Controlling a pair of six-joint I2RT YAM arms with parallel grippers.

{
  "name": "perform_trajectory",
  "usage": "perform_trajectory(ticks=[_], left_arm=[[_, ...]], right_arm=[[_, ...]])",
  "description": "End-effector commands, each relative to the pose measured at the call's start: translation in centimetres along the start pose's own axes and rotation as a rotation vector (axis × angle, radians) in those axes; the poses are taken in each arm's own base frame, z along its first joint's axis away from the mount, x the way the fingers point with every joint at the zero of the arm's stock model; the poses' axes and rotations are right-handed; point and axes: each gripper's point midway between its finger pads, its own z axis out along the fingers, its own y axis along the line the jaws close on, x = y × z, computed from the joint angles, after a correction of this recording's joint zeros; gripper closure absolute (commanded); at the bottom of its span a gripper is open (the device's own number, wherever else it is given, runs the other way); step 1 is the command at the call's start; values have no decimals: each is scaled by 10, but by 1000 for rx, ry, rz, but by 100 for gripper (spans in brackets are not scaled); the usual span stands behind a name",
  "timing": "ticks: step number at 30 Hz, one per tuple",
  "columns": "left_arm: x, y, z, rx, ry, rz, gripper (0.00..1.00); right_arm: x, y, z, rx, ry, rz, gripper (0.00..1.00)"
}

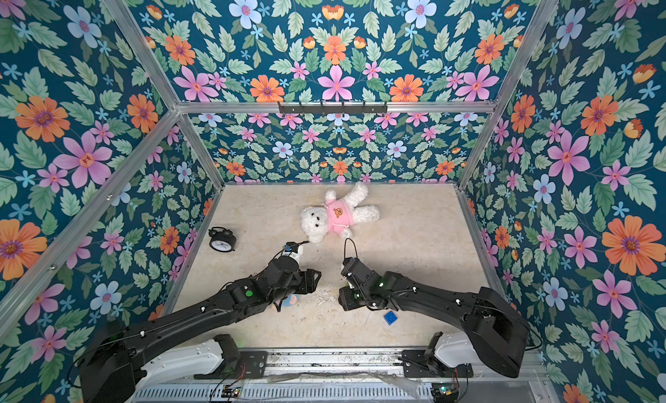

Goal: Assemble the number 5 with lego
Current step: Adjust the lego brick at the center of the board.

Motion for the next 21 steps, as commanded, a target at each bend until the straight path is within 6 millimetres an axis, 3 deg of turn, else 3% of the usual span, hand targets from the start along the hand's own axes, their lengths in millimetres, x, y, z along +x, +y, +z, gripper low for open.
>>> perform_trajectory(ticks=[1, 7, 21], left_arm=[[-7, 4, -4, -16, -38, -1, 27], [-19, 3, -10, -31, -81, 24, 22], [-30, 22, -36, -60, -197, -19, 18]], right_arm=[[16, 3, 6, -47, 42, -14, 39], [18, -2, 14, -58, 4, -14, 34], [-16, 3, 39, 12, -21, -19, 35]])
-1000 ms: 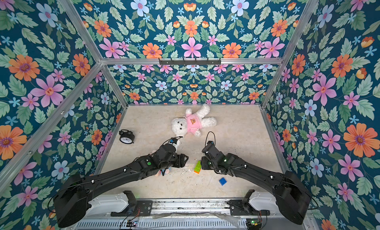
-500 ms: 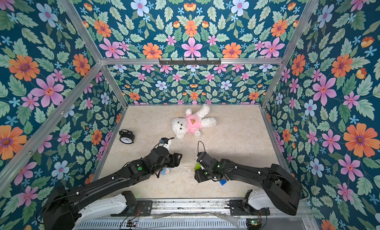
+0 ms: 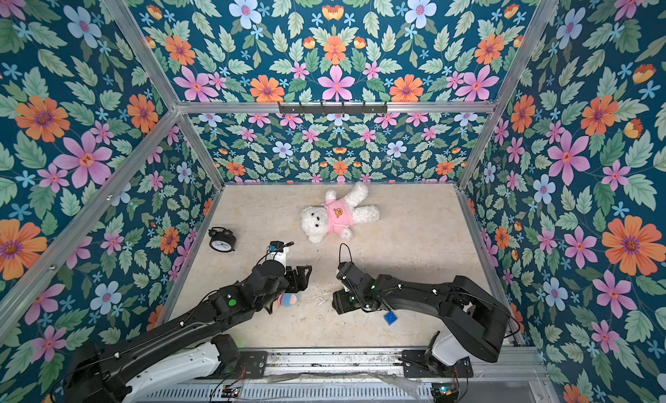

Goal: Assemble the number 5 with lego
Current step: Adjust the lego brick at the center of the board.

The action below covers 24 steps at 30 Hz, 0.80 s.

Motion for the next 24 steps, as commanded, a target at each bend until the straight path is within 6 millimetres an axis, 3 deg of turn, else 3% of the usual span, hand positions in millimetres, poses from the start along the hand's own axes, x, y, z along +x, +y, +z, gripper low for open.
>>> perform_trajectory(ticks=[1, 5, 11, 14, 19, 21, 24], left_arm=[[-5, 6, -4, -24, -31, -9, 18], [-5, 10, -5, -44, -29, -7, 18], [-7, 10, -5, -48, -39, -17, 18], [-5, 10, -3, -53, -27, -10, 18], [-2, 8, -1, -41, -9, 4, 18], [0, 5, 0, -22, -5, 14, 18], [2, -4, 3, 24, 3, 26, 18]], right_arm=[[-15, -1, 3, 36, -41, -11, 35], [-28, 10, 6, 17, -57, -17, 35], [-50, 6, 10, 81, -113, -29, 35], [-60, 14, 4, 47, -149, -34, 35], [-56, 26, -20, -13, -142, -31, 36], [-54, 17, -36, 20, -180, 11, 36], [-43, -23, -66, 196, -231, 125, 37]])
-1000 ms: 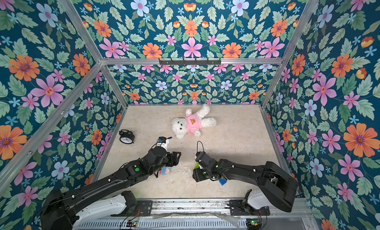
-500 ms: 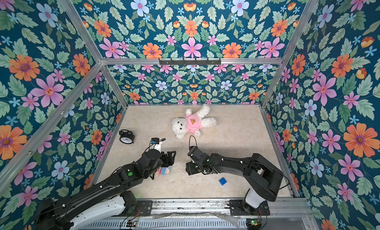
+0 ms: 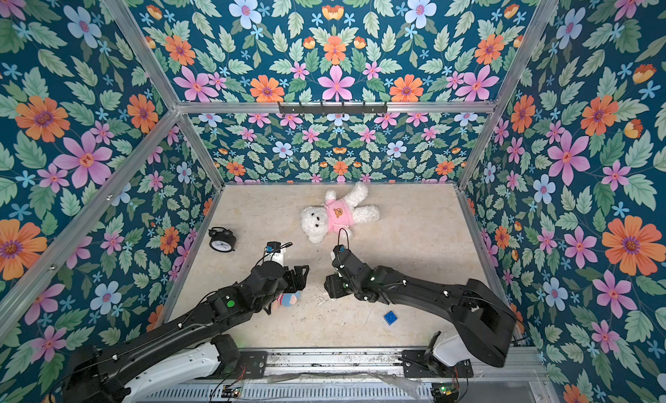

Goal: Assemble the number 5 with lego
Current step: Adjust the lego brick at the center of the board, then pick up the lego brick from the center of the board.

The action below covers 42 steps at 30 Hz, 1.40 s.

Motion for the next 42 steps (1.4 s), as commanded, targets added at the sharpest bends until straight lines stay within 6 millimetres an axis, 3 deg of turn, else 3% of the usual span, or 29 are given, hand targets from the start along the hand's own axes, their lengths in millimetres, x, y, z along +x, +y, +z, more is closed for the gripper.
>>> perform_trajectory(ticks=[1, 4, 7, 10, 16, 24, 33, 38, 42], left_arm=[[0, -15, 3, 70, 7, 29, 18], [5, -31, 12, 136, 39, 45, 18], [11, -44, 23, 160, 91, 64, 18], [15, -46, 32, 150, 114, 68, 17], [13, -49, 35, 163, 101, 51, 15], [14, -45, 34, 149, 102, 54, 15], [13, -41, 33, 136, 94, 58, 15], [16, -40, 33, 132, 99, 56, 15], [16, -39, 35, 128, 98, 57, 15]], right_arm=[[14, -59, -29, 279, -18, 119, 37], [42, -105, -56, 443, 30, 247, 39], [70, -123, -70, 457, 60, 349, 39], [91, -129, -77, 420, 79, 435, 36], [124, -133, -67, 397, 190, 455, 34], [134, -128, -51, 358, 264, 399, 34], [128, -110, -51, 325, 280, 333, 38], [128, -135, -62, 498, 263, 327, 38], [128, -135, -54, 495, 267, 329, 42]])
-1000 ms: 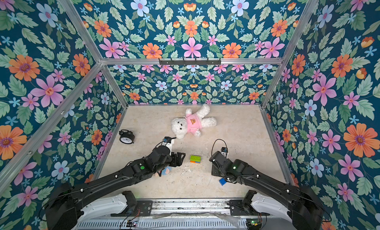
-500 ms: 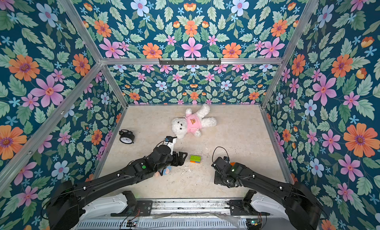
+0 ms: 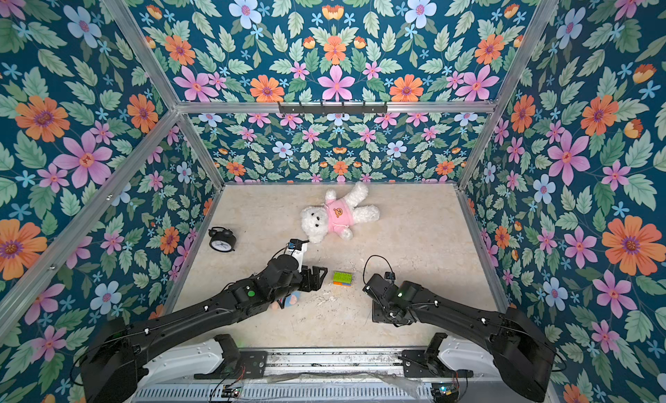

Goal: Assemble the number 5 with lego
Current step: Pick up the lego brick from the center of the board.

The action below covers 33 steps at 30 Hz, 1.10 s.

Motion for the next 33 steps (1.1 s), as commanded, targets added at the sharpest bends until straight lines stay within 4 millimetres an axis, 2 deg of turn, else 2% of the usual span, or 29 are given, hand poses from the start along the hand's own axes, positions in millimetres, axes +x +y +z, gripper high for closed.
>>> perform_trajectory(ticks=[1, 5, 11, 13, 17, 20, 22, 24, 27, 33], left_arm=[[-2, 1, 0, -12, -6, 4, 15], [0, 4, 1, -21, -4, 4, 15], [1, 7, 2, -32, -7, -4, 15], [1, 6, 3, -31, -9, -10, 15], [2, 0, 11, 6, 5, -31, 14], [0, -6, 23, 62, 27, -87, 16], [-1, -9, 32, 123, 40, -147, 20], [-6, -3, 39, 182, 44, -242, 25], [-12, 2, 42, 283, 20, -338, 28], [-3, 10, 59, 277, 76, -390, 35]], right_arm=[[-3, -4, 2, 33, -14, 10, 44], [-5, 3, 4, 5, -17, 14, 50], [3, -5, 8, 42, 19, 7, 57], [4, -4, 9, 41, 26, 7, 66], [-1, 2, 4, 31, -1, 10, 71], [-20, 16, -10, -12, -75, 29, 71], [-39, 35, -25, -70, -140, 40, 71], [-57, 53, -40, -121, -183, 49, 74], [-78, 76, -52, -164, -201, 44, 74], [-98, 110, -49, -142, -160, 37, 74]])
